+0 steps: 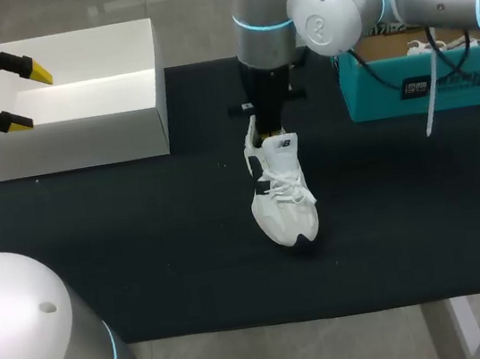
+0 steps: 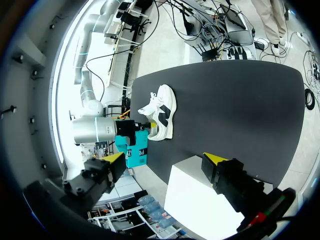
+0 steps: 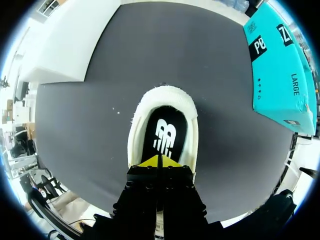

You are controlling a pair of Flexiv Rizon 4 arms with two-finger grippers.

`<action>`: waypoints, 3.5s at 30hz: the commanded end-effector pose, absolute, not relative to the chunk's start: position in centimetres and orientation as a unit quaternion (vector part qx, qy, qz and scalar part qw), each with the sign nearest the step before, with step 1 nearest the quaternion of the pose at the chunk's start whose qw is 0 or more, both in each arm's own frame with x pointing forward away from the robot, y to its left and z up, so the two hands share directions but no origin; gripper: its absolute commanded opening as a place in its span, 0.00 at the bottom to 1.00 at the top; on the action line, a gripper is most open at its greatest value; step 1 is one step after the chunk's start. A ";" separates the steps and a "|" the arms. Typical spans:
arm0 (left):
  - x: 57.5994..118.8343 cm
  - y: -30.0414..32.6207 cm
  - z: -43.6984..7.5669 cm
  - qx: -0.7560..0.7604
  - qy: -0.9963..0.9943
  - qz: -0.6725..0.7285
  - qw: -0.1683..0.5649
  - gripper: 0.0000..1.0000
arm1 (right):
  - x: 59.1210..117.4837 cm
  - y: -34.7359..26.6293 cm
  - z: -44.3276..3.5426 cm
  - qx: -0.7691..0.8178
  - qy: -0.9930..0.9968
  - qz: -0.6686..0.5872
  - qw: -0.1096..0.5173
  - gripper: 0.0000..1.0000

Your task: Take the shoe out of the shoebox, open the shoe tongue, remove and reinsert the insole, then place the shoe into the shoebox

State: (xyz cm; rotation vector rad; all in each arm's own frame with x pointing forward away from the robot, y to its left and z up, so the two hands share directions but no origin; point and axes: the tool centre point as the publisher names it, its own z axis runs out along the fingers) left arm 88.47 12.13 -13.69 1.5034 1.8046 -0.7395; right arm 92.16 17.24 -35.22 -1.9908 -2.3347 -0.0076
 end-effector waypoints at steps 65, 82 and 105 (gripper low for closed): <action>88.5 12.1 -13.6 0.576 0.692 -0.283 0.332 1.00 | 87.7 16.3 -35.8 -0.665 -0.725 0.127 0.126 1.00; 88.5 12.1 -13.6 0.576 0.692 -0.283 0.332 1.00 | 86.3 16.8 -34.0 -0.667 -0.721 0.152 0.113 1.00; 88.5 12.1 -13.6 0.576 0.692 -0.283 0.332 1.00 | 85.8 17.4 -31.9 -0.700 -0.708 0.092 0.022 0.00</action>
